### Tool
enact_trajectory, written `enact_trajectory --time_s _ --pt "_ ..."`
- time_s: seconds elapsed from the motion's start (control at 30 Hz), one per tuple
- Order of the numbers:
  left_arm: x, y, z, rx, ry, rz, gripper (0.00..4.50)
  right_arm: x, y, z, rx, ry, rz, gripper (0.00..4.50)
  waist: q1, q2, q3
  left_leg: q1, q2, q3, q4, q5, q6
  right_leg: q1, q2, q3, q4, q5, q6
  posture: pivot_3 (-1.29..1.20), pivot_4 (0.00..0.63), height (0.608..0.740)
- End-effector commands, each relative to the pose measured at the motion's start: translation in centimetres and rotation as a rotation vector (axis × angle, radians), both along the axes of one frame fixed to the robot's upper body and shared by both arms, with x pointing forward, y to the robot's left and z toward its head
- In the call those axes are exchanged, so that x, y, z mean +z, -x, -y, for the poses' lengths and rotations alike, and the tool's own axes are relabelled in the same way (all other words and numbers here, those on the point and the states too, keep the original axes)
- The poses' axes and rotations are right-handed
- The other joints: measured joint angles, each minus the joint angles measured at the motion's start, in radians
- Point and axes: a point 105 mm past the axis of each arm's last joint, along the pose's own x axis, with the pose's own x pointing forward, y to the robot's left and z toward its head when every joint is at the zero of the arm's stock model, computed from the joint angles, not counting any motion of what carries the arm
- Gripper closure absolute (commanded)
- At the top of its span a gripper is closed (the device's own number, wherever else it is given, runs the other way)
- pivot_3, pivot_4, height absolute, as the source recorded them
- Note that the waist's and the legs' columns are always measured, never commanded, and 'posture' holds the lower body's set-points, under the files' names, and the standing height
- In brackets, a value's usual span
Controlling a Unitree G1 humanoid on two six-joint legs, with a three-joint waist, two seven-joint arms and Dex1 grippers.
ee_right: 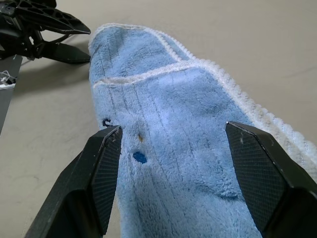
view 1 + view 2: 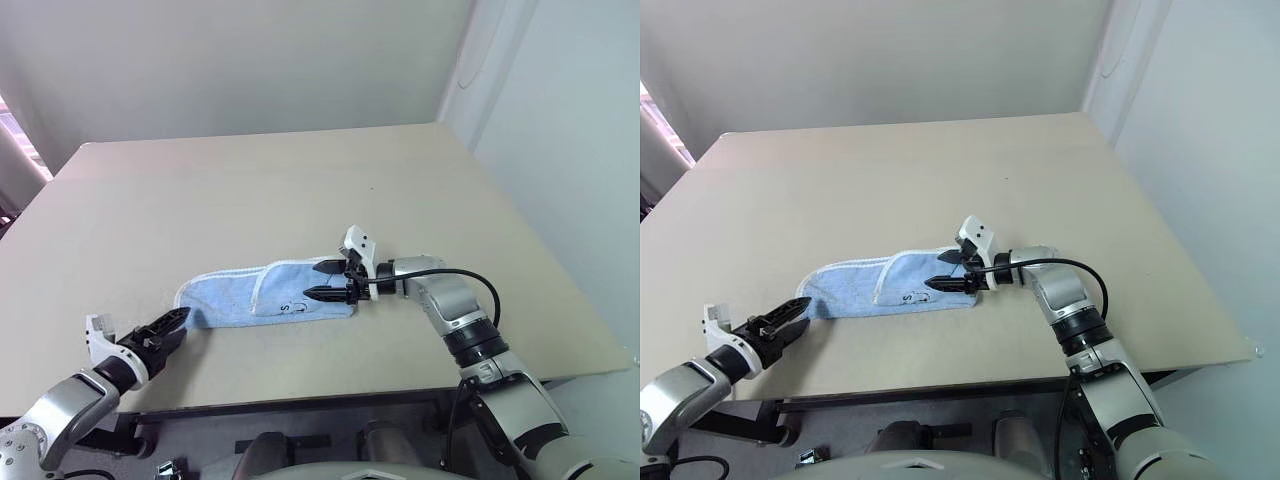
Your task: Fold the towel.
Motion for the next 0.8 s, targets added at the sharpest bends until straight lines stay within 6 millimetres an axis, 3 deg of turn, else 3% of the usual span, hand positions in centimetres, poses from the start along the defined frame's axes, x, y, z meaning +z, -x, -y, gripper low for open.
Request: enact_trajectory --time_s 0.03,0.3,0.8 --pt "-1.1 0.6 -2.6 0.066 -0.055 -0.064 1.51 1.0 -0.2 -0.6 0.02 -0.016 0.029 1.05 0.0 0.0 0.0 0.0 0.0 0.0 0.0 0.0 0.0 -0.001 0.0 0.0 0.0 0.0 0.0 0.0 0.0 0.731" --pt "-2.4 0.3 -2.7 0.013 -0.085 -0.131 1.51 1.1 -0.4 -0.5 0.008 -0.016 0.028 1.05 0.003 0.003 0.0 0.0 0.0 0.0 0.0 0.0 0.0 -0.001 0.0 0.0 0.0 0.0 0.0 0.0 0.0 0.731" --pt "-4.2 -1.5 -1.2 -0.238 -0.231 -0.221 1.51 0.8 -0.9 0.4 -0.057 0.014 -0.013 1.05 0.02 0.029 -0.01 0.0 0.0 -0.003 0.007 0.0 0.0 -0.001 -0.004 -0.012 -0.007 0.0 -0.001 0.0 0.0 0.731"
